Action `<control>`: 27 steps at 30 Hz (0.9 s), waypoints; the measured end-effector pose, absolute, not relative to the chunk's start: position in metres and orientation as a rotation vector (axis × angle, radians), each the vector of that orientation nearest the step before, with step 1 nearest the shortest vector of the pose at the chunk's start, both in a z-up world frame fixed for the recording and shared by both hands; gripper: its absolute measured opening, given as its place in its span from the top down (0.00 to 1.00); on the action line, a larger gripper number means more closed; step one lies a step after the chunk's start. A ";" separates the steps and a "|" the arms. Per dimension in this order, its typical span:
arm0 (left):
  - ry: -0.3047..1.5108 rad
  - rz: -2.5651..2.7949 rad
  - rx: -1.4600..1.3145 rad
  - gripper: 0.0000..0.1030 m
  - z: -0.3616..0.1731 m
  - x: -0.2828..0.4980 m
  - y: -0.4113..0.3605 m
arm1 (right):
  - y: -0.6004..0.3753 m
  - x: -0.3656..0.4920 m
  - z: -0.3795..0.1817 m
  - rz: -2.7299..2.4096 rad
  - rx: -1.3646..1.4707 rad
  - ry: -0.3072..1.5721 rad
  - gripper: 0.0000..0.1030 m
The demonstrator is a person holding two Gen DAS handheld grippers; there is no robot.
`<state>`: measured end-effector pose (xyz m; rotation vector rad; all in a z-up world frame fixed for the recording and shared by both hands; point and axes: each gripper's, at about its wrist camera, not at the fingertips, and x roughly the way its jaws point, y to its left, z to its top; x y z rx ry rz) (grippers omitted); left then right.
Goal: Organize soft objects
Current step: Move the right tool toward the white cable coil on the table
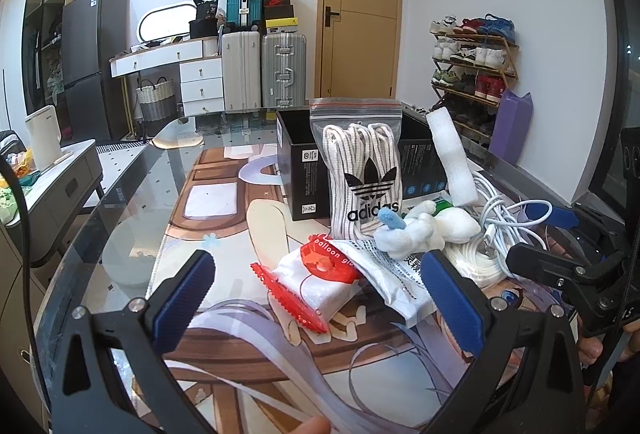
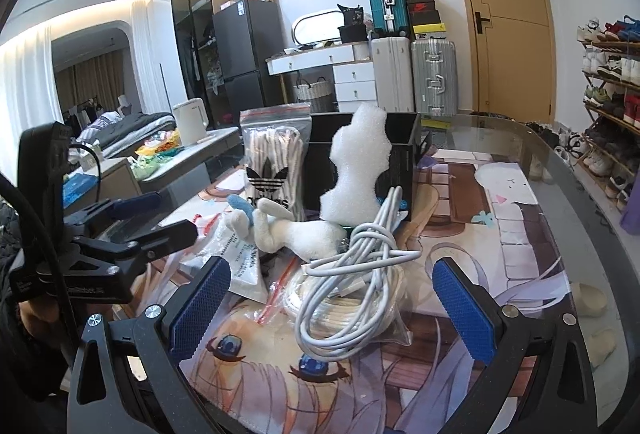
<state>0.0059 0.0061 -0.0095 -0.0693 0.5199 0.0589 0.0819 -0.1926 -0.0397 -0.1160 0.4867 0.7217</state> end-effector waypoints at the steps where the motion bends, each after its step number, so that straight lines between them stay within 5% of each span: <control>1: 0.521 0.061 -0.071 0.00 -0.009 0.006 0.006 | -0.192 0.083 -0.040 0.719 -0.126 0.486 0.00; 21: 0.533 0.066 -0.069 0.00 -0.014 0.008 0.015 | -0.191 0.104 -0.044 0.701 -0.057 0.590 0.01; 27: 0.532 0.064 -0.077 0.00 -0.015 0.009 0.015 | -0.185 0.111 -0.045 0.692 -0.061 0.603 0.10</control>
